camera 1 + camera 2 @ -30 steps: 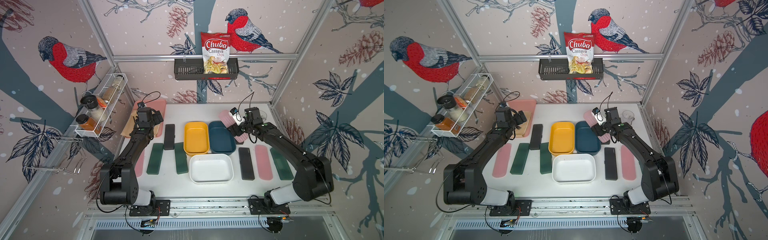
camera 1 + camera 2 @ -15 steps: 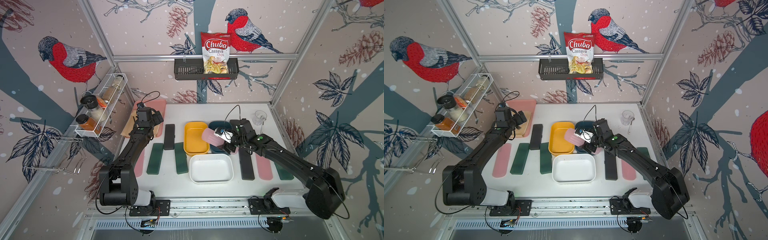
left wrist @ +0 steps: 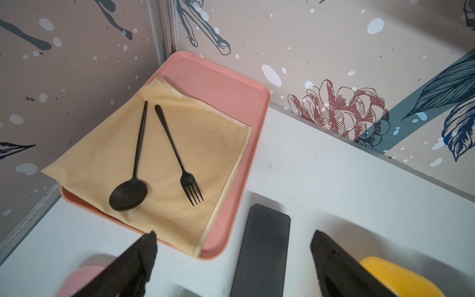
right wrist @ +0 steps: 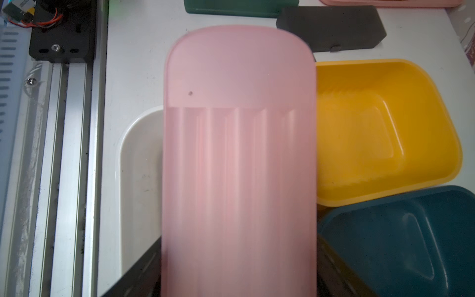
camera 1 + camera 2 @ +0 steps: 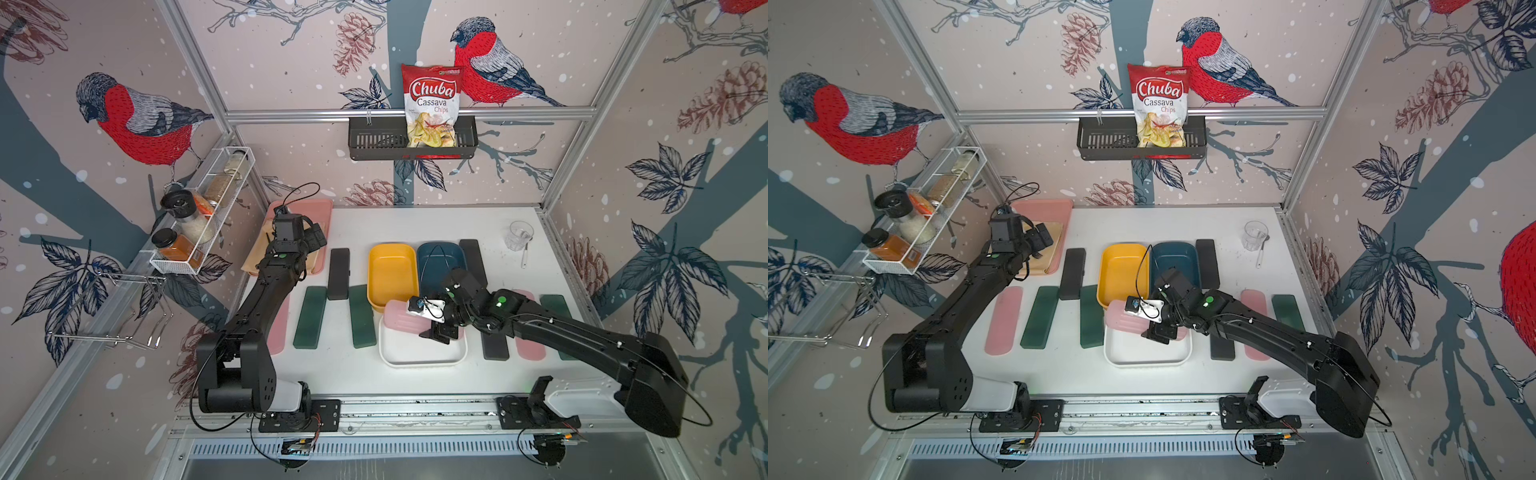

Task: Place the pencil cases by color into the storage box
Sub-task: Place the pencil case at the storage box.

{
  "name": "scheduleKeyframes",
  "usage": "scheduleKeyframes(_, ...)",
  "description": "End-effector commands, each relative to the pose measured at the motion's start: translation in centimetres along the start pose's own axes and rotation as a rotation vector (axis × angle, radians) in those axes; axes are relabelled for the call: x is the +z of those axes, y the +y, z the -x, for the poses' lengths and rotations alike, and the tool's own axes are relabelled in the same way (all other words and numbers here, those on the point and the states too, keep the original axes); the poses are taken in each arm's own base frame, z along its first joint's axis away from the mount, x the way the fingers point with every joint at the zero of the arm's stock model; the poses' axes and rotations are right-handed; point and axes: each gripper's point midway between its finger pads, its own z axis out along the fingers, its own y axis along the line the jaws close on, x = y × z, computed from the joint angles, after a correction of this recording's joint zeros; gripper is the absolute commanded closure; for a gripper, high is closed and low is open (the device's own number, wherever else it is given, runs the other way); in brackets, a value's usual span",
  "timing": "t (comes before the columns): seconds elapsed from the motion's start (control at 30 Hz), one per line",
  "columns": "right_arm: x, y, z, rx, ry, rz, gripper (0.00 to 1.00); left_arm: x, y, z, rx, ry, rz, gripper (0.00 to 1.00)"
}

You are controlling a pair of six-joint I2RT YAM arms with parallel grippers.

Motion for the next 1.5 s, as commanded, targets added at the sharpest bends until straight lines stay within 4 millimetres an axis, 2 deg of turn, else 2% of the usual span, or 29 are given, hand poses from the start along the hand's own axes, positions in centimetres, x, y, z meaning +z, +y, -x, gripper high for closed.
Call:
scheduleKeyframes(0.0, 0.7, 0.5, -0.9, -0.001, 0.037, 0.002, 0.54, -0.5, -0.1, 0.1, -0.003, 0.006, -0.006, 0.03)
scheduleKeyframes(0.27, 2.5, 1.0, -3.1, -0.062, 0.098, 0.024, 0.54, -0.7, -0.2, -0.2, -0.008, 0.016, -0.012, 0.03)
scheduleKeyframes(0.47, 3.9, 1.2, -3.7, -0.082, 0.103, 0.043, 0.54, -0.7, -0.2, -0.5, -0.008, 0.027, -0.017, 0.03)
scheduleKeyframes(0.87, 5.6, 1.0, -3.1, -0.082, 0.074, 0.061, 0.52, -0.7, -0.1, -0.6, 0.017, 0.043, -0.005, 0.03)
scheduleKeyframes(1.47, 7.6, 1.5, -5.1, -0.058, 0.148, 0.093, 0.5, -0.6, -0.3, -1.2, 0.026, 0.072, -0.017, 0.03)
